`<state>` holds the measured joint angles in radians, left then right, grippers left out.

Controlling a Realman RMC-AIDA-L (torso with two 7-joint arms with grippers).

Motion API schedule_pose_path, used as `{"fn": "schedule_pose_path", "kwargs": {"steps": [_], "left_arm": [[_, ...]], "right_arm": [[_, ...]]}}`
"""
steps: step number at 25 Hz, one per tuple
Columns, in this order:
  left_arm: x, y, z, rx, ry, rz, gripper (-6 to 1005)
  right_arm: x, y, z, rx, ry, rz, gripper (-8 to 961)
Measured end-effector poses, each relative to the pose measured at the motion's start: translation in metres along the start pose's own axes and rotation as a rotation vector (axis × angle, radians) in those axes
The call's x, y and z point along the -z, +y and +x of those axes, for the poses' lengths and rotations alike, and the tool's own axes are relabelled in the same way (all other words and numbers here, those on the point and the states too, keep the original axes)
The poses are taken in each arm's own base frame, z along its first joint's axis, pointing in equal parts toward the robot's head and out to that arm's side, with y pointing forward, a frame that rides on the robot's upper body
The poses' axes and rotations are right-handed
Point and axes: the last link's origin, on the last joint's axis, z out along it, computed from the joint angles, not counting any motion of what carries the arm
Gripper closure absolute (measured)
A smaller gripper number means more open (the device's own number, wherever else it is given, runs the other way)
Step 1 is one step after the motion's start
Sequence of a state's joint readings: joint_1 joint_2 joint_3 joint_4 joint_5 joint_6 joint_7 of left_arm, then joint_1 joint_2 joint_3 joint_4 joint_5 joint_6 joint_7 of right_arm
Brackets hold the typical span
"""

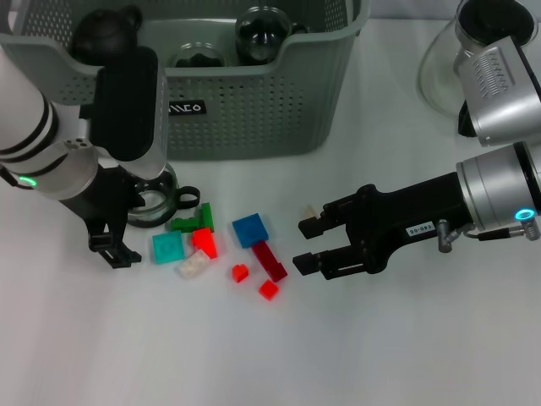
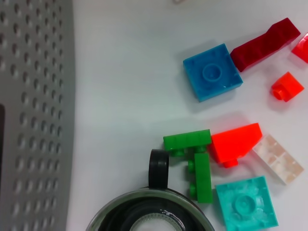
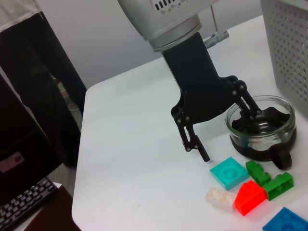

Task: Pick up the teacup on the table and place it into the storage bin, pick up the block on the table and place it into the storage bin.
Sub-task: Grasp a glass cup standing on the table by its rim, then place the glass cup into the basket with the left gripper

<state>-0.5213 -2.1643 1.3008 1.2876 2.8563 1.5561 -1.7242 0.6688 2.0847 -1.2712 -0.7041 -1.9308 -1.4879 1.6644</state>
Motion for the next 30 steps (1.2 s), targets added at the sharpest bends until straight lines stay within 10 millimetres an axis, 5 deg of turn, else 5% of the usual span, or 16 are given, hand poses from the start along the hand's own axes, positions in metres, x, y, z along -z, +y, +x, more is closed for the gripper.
{"fn": "schedule_pose_path", "kwargs": {"steps": [9, 20, 30], "left_arm": [[-0.0001, -0.0023, 0.0019, 0.021, 0.000, -0.001, 226], [0.0002, -0.0045, 0.0031, 0.033, 0.000, 0.003, 650], [0.0019, -0.0059, 0.0019, 0.027, -0.003, 0.005, 907]], "right_arm": [[-0.0001, -0.0001, -0.0005, 0.000, -0.001, 0.000, 366], [0.0000, 0.0005, -0.0009, 0.001, -0.002, -0.005, 365], [0.0001, 0.0007, -0.0008, 0.001, -0.002, -0.006, 370]]}}
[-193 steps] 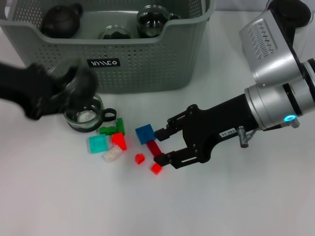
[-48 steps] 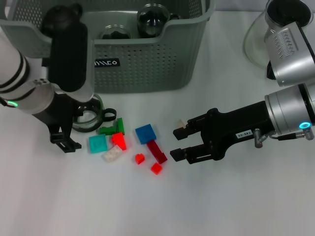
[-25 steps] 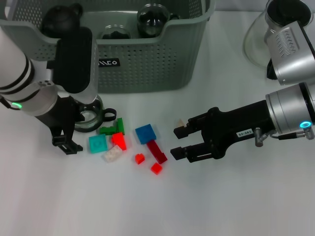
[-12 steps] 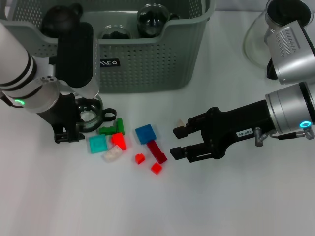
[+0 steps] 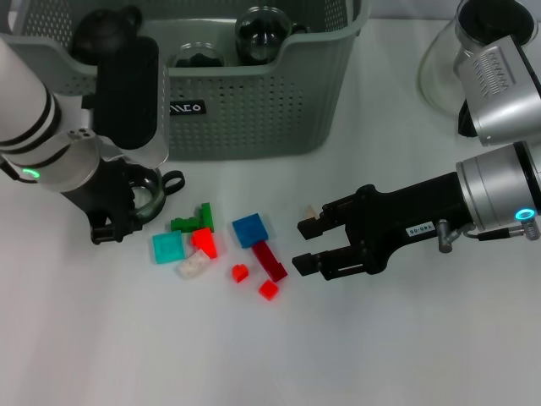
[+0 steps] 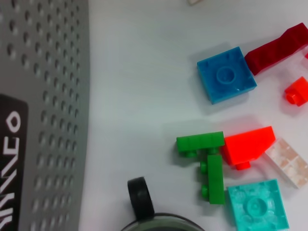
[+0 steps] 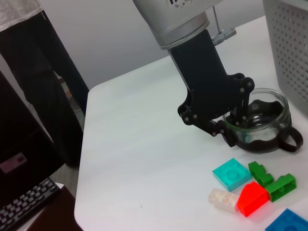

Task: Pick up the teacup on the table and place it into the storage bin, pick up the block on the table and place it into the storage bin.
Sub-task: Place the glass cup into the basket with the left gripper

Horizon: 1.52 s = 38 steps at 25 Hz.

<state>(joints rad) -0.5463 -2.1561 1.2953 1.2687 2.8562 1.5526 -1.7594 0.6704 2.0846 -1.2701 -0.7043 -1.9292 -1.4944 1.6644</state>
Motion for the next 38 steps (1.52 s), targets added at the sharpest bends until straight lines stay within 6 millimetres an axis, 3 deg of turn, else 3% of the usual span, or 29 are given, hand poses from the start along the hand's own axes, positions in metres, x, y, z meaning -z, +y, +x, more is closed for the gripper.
{"fn": "schedule_pose_path", "kwargs": {"steps": [10, 18, 31, 38], "left_arm": [[0.023, 0.005, -0.004, 0.085, 0.037, -0.086, 946], [0.064, 0.010, 0.005, 0.203, 0.302, -0.254, 947], [0.146, -0.040, 0.007, 0.389, 0.860, -0.343, 947], [0.159, -0.090, 0.011, 0.488, 0.860, -0.090, 948]], "right_arm": [[0.001, -0.001, -0.001, 0.006, 0.000, 0.003, 370], [0.002, -0.002, -0.001, 0.013, -0.001, 0.009, 370], [0.001, -0.001, 0.000, 0.005, 0.003, 0.003, 369], [0.001, -0.001, 0.000, 0.006, 0.004, 0.003, 369]]}}
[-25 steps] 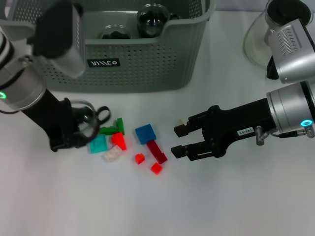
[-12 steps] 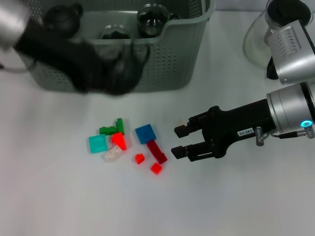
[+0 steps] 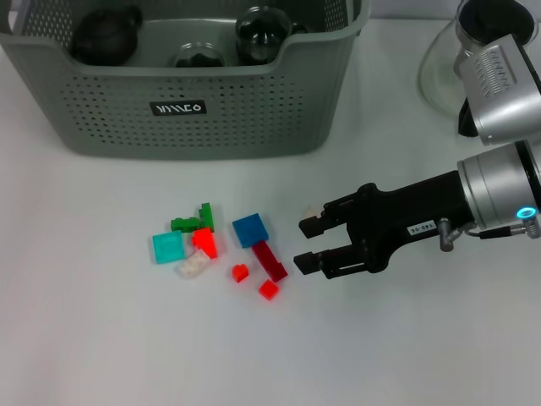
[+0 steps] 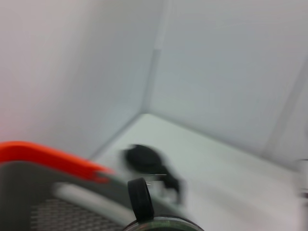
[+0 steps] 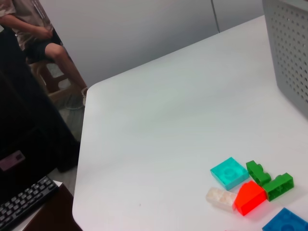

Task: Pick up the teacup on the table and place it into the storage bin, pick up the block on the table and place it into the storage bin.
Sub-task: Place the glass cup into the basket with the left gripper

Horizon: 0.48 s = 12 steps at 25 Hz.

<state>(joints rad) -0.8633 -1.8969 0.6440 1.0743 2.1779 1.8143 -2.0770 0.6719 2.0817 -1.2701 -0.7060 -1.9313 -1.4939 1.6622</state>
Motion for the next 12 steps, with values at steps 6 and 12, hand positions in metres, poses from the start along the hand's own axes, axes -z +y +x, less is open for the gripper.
{"fn": "schedule_pose_path", "kwargs": {"steps": [6, 12], "left_arm": [[-0.030, -0.035, 0.010, 0.008, -0.092, 0.238, 948], [-0.058, -0.056, 0.008, 0.006, -0.155, 0.374, 948]], "right_arm": [[-0.001, -0.001, -0.002, -0.003, 0.001, 0.000, 369], [-0.002, -0.001, -0.004, -0.005, 0.003, -0.001, 369]]}}
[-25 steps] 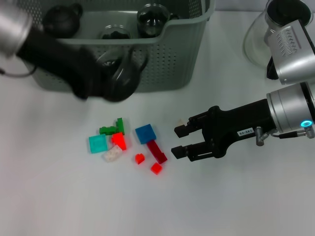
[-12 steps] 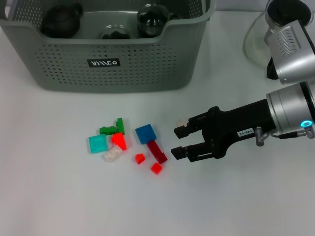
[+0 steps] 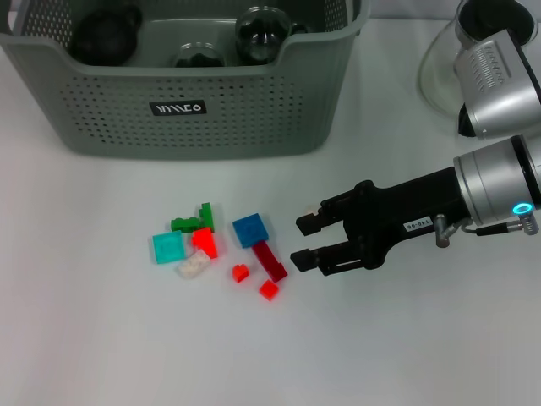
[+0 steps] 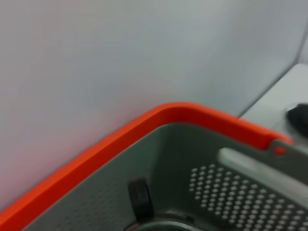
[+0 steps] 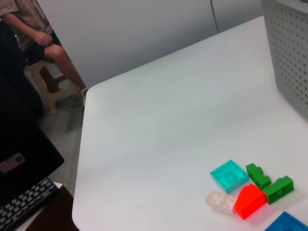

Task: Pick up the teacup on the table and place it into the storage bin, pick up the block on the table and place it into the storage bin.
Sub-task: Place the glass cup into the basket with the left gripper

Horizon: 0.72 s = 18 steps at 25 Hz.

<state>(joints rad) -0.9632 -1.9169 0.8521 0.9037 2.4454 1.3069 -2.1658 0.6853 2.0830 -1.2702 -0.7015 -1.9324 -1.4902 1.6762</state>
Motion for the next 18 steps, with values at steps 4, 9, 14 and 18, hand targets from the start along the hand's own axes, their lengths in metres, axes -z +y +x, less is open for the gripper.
{"fn": "schedule_pose_path", "kwargs": {"steps": [4, 9, 14, 18], "left_arm": [[-0.022, 0.003, -0.005, -0.015, -0.034, 0.070, 949], [-0.048, 0.006, -0.013, -0.056, -0.093, 0.150, 949], [-0.062, 0.011, -0.018, -0.091, -0.117, 0.191, 949], [-0.070, 0.012, -0.021, -0.114, -0.136, 0.213, 946]], "right_arm": [[0.000, 0.000, 0.000, -0.001, 0.000, 0.002, 369], [0.000, 0.000, 0.000, -0.001, 0.000, 0.002, 369], [0.000, 0.000, 0.000, -0.001, -0.001, 0.002, 370], [0.000, 0.000, 0.000, -0.001, -0.001, 0.002, 370]]}}
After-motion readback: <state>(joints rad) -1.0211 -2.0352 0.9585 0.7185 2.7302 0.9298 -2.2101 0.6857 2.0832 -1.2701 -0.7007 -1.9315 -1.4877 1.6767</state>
